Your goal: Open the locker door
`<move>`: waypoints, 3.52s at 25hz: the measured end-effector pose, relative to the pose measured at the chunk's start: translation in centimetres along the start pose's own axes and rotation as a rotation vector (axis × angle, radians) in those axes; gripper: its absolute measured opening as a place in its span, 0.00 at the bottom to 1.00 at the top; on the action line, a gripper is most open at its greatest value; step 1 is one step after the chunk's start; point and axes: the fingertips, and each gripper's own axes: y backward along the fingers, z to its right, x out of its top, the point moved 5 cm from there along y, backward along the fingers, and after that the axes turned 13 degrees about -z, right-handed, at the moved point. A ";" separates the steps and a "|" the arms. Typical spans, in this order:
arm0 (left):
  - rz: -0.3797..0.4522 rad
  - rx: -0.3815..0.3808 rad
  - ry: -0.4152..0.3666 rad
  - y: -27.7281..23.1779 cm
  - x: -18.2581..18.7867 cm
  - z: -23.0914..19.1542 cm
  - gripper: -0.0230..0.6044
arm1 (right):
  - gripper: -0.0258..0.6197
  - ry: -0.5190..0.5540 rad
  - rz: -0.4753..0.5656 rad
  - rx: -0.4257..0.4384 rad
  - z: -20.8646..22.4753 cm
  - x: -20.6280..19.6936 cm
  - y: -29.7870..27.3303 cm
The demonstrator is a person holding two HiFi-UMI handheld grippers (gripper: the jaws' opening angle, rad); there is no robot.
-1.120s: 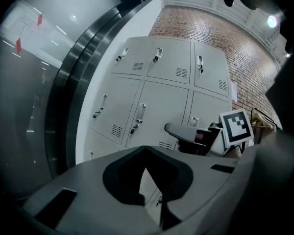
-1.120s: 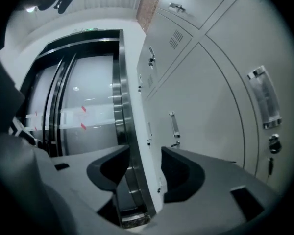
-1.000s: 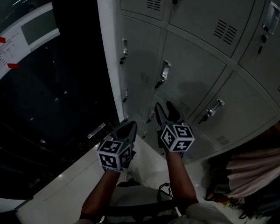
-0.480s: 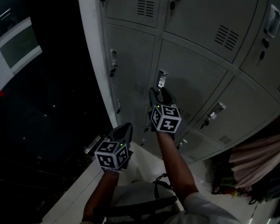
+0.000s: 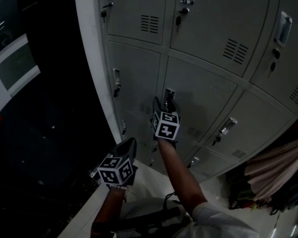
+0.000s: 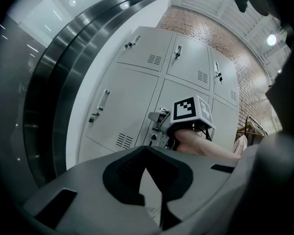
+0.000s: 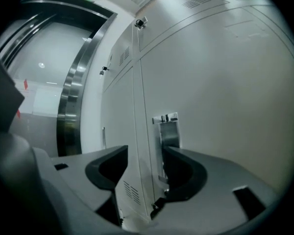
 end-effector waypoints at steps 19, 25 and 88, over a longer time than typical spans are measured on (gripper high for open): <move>0.016 0.036 0.094 1.3 -2.6 -0.7 0.04 | 0.39 0.154 -0.032 0.173 -4.2 -2.8 8.4; 0.035 0.053 0.118 2.7 -4.0 1.1 0.04 | 0.39 0.175 -0.023 0.229 -4.8 -3.9 13.0; 0.049 0.120 0.114 11.6 -18.2 26.6 0.04 | 0.28 0.190 0.005 0.409 11.8 -9.3 36.5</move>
